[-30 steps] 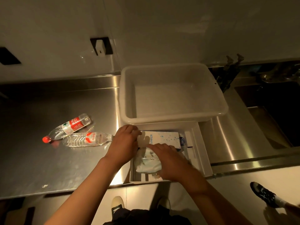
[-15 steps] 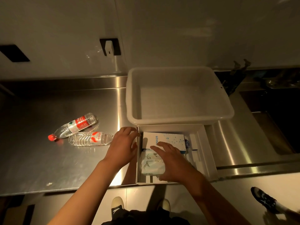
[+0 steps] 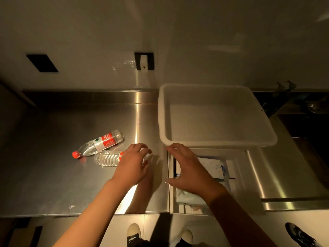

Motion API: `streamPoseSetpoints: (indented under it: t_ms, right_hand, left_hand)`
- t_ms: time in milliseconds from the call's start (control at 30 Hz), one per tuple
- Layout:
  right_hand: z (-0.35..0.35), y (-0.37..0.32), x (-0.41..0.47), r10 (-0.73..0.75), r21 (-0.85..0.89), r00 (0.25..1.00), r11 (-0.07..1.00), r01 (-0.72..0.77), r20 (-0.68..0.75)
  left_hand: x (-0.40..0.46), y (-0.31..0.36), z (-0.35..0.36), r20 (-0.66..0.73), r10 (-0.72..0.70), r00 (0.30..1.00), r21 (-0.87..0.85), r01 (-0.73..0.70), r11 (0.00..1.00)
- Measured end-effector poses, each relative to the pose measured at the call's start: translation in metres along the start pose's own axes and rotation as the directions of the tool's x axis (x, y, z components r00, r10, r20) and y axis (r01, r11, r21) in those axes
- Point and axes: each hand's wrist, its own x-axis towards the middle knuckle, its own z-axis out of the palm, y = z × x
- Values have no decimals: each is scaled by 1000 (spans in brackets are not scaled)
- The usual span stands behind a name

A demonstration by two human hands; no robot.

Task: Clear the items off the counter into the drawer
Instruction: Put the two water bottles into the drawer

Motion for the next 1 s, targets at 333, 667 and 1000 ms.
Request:
streamPoseSetpoints:
  t_ms: [333,667,1000]
  right_hand:
    - [59,-66,78,-56,3,995,998,56,79]
    - [122,-85,138,-36,-44,998,998,38,47]
    - [165,-74,170,33,-160,980,987,-2,194]
  left_hand:
    - [-11,-102,-57,-26,-158,987,5,158,987]
    - [3,-192,-63,-25,-228,973,-10,227,974]
    - [37,-246,-63,36,-289,957,-25,290,957]
